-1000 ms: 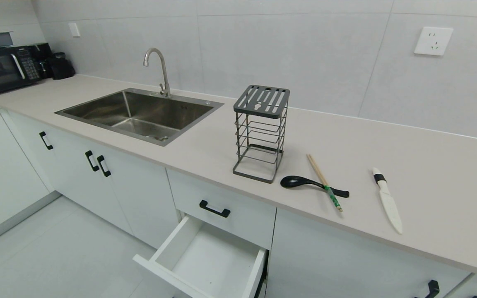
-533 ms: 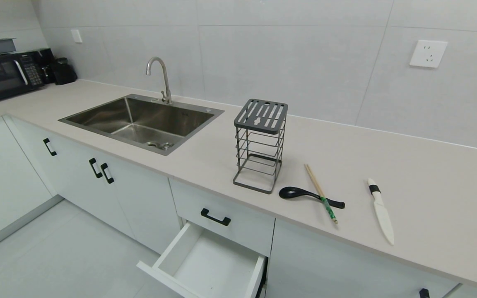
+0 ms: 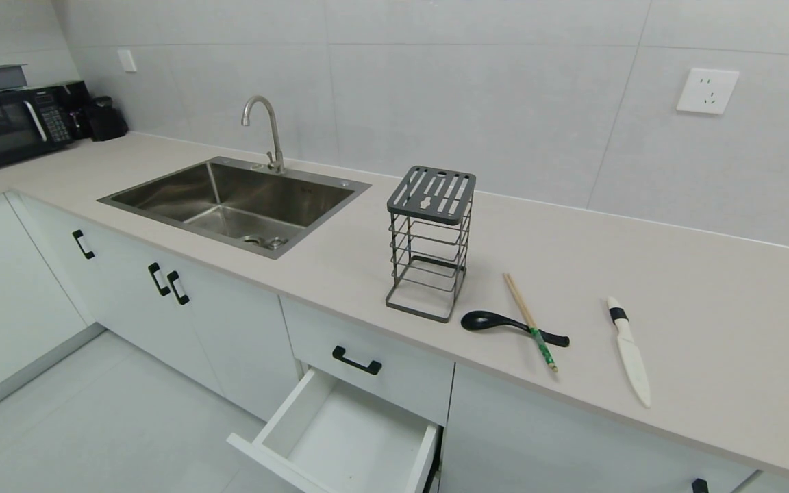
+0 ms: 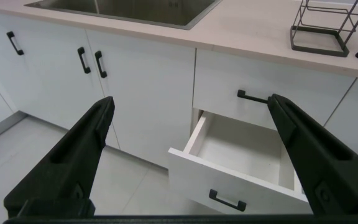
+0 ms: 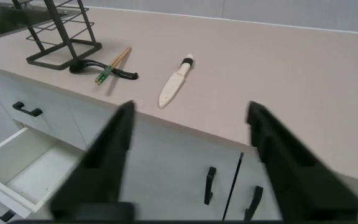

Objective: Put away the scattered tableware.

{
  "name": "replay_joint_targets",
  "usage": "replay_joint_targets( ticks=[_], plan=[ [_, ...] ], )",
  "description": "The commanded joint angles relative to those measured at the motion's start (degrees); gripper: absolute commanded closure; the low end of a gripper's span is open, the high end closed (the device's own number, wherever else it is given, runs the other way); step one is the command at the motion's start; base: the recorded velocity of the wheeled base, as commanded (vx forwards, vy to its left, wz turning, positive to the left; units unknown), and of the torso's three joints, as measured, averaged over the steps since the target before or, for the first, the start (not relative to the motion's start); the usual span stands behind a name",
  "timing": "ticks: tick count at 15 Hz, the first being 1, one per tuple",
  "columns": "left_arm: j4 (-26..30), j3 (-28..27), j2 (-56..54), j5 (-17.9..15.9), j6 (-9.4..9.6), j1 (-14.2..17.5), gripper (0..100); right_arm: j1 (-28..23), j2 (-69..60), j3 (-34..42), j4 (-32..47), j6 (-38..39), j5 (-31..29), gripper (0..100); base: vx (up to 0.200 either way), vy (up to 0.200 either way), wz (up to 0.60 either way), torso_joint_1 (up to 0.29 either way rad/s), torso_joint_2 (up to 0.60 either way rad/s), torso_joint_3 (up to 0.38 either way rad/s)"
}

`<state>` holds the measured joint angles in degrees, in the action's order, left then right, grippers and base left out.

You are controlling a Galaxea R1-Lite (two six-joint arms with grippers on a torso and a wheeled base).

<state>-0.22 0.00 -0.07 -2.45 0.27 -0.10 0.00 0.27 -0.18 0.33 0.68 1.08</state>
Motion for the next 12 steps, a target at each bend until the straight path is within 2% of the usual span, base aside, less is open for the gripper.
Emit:
replay_joint_targets(
  ticks=[1, 2, 3, 4, 5, 7, 9, 12],
  plan=[
    [-0.04, 0.00, 0.07, -0.01, 0.00, 0.01, 0, 0.00, 0.08, 0.01, 0.02, 0.02, -0.03, 0, 0.000, 0.000, 0.00, 0.000, 0.00, 0.000],
    [-0.04, 0.00, 0.07, -0.01, 0.00, 0.01, 0, 0.00, 0.08, 0.01, -2.35, 0.55, 0.06, 0, 0.000, 0.000, 0.00, 0.000, 0.00, 0.000],
    [-0.04, 0.00, 0.07, -0.01, 0.00, 0.01, 0, 0.00, 0.00, -0.78, -8.06, 1.87, 0.15, 0, 0.000, 0.000, 0.00, 0.000, 0.00, 0.000],
    [-0.04, 0.00, 0.07, -0.01, 0.00, 0.01, 0, -0.35, 1.31, -5.09, -16.33, 2.31, 1.82, 0, 0.000, 0.000, 0.00, 0.000, 0.00, 0.000],
    [-0.04, 0.00, 0.07, -0.01, 0.00, 0.01, 0, -0.26, 3.77, -11.77, -14.57, 2.22, 7.53, 0, 0.000, 0.000, 0.00, 0.000, 0.00, 0.000],
    [-0.04, 0.00, 0.07, -0.01, 0.00, 0.01, 0, -0.88, 8.61, -21.09, -2.00, 2.31, 14.56, 0, 0.000, 0.000, 0.00, 0.000, 0.00, 0.000],
    [-0.04, 0.00, 0.07, -0.01, 0.00, 0.01, 0, -1.05, 14.23, -25.31, 6.61, 2.22, 18.25, 0, 0.000, 0.000, 0.00, 0.000, 0.00, 0.000],
    [-0.04, 0.00, 0.07, -0.01, 0.00, 0.01, 0, 0.09, 30.67, -26.54, 8.55, 4.24, 20.18, 0, 0.000, 0.000, 0.00, 0.000, 0.00, 0.000]
  ],
)
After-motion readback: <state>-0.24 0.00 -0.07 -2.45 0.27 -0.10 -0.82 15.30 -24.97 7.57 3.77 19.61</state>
